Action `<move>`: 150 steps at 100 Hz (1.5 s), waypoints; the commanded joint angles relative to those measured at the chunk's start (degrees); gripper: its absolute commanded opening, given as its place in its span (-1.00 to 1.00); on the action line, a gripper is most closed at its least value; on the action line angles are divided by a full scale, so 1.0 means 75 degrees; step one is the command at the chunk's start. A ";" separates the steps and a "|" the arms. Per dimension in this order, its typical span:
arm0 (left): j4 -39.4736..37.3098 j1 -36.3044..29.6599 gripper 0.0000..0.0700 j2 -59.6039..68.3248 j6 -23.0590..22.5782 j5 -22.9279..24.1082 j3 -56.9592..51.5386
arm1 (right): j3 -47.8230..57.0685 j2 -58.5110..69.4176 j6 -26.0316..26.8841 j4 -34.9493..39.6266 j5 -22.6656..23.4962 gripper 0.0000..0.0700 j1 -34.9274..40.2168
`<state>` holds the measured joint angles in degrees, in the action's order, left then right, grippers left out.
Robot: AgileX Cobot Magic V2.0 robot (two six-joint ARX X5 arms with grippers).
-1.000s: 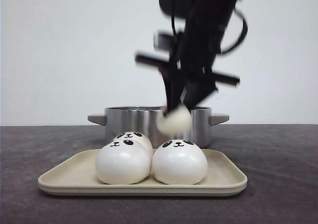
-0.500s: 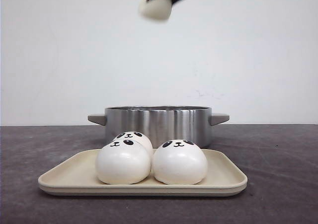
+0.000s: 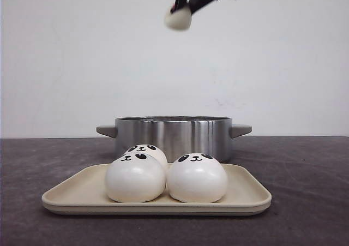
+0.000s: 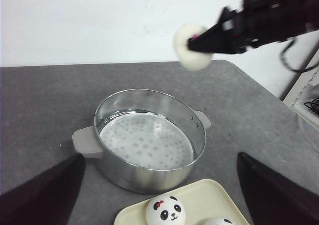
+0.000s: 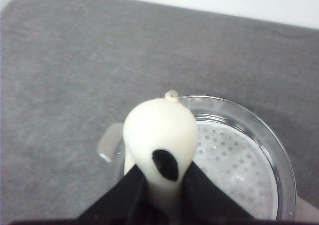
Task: Steam buns
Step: 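Close the right gripper on the bun and lift it toward the pot, then lower the bun into the steamer pot and open the right gripper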
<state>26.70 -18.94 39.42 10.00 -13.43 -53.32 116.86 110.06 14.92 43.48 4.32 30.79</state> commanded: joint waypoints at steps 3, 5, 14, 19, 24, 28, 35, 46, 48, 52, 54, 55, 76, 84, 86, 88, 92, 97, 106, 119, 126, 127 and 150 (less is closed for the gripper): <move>-0.0117 -0.0029 0.70 0.0047 -0.0035 0.0015 -0.0149 | 0.0326 0.0519 -0.0111 -0.0041 -0.0038 -1.00 -0.0061; -0.0117 -0.0029 0.70 0.0047 -0.0035 0.0015 -0.0149 | 0.0326 0.0606 -0.0114 -0.0076 -0.0041 -1.00 -0.0087; -0.0102 -0.0029 0.70 0.0047 -0.0035 0.0015 -0.0149 | 0.0326 0.0956 -0.0175 -0.0140 -0.0070 -1.00 -0.0181; -0.0090 -0.0029 0.70 0.0047 -0.0035 0.0012 -0.0149 | 0.0326 0.1154 -0.0268 -0.0149 -0.0181 -1.00 -0.0213; -0.0070 -0.0029 0.70 0.0047 -0.0035 0.0015 -0.0149 | 0.0326 0.1329 -0.0370 -0.0131 -0.0326 -1.00 -0.0248; -0.0064 -0.0029 0.70 0.0047 -0.0035 0.0015 -0.0149 | 0.0326 0.1451 -0.0446 -0.0122 -0.0425 -1.00 -0.0277; -0.0067 -0.0029 0.70 0.0047 -0.0035 0.0012 -0.0149 | 0.0326 0.1696 -0.0481 -0.0184 -0.0446 -1.00 -0.0312; -0.0067 -0.0029 0.70 0.0047 -0.0035 0.0015 -0.0149 | 0.0326 0.2008 -0.0478 -0.0227 -0.0510 -1.00 -0.0396; -0.0067 -0.0029 0.70 0.0050 -0.0035 0.0015 -0.0149 | 0.0326 0.2066 -0.0478 -0.0224 -0.0554 -1.00 -0.0411; -0.0067 -0.0029 0.70 0.0047 -0.0035 0.0012 -0.0149 | 0.0326 0.2189 -0.0478 -0.0254 -0.0606 -1.00 -0.0420; -0.0067 -0.0029 0.70 0.0047 -0.0035 0.0012 -0.0149 | 0.0326 0.2256 -0.0475 -0.0280 -0.0618 -1.00 -0.0425; -0.0067 -0.0029 0.70 0.0047 -0.0035 0.0015 -0.0149 | 0.0326 0.2282 -0.0475 -0.0289 -0.0612 -1.00 -0.0425; -0.0064 -0.0029 0.70 0.0047 -0.0038 0.0012 -0.0149 | 0.0326 0.2760 -0.0367 -0.0475 -0.0597 -1.00 -0.0519; -0.0064 -0.0029 0.70 0.0047 -0.0038 0.0012 -0.0149 | 0.0326 0.2876 -0.0297 -0.0629 -0.0603 -1.00 -0.0539; -0.0064 -0.0029 0.70 0.0047 -0.0038 0.0012 -0.0149 | 0.0326 0.2885 -0.0274 -0.0647 -0.0609 -1.00 -0.0548; -0.0061 -0.0029 0.70 0.0047 -0.0035 0.0012 -0.0149 | 0.0326 0.2906 -0.0268 -0.0691 -0.0612 -1.00 -0.0568; -0.0055 -0.0029 0.70 0.0047 -0.0038 0.0012 -0.0149 | 0.0326 0.2973 -0.0245 -0.0799 -0.0600 -1.00 -0.0574; -0.0041 -0.0029 0.70 0.0050 -0.0038 0.0015 -0.0149 | 0.0326 0.3002 -0.0242 -0.0836 -0.0577 -1.00 -0.0580; 0.0009 -0.0029 0.70 0.0047 -0.0038 0.0012 -0.0149 | 0.0326 0.3063 -0.0248 -0.0863 -0.0580 -1.00 -0.0600; 0.0108 -0.0029 0.70 0.0050 -0.0038 0.0015 -0.0149 | 0.0326 0.3115 -0.0245 -0.0816 -0.0568 -1.00 -0.0603; 0.0114 -0.0029 0.70 0.0047 -0.0038 0.0015 -0.0149 | 0.0326 0.3127 -0.0245 -0.0799 -0.0548 -1.00 -0.0603; 0.0114 -0.0029 0.70 0.0047 -0.0038 0.0015 -0.0149 | 0.0323 0.3127 -0.0245 -0.0799 -0.0551 -1.00 -0.0603; 0.0111 -0.0029 0.70 0.0047 -0.0038 0.0015 -0.0149 | 0.0326 0.3127 -0.0248 -0.0769 -0.0554 -0.58 -0.0600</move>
<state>28.05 -18.94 39.42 10.00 -13.43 -53.32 117.62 132.05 12.43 38.09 0.19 26.02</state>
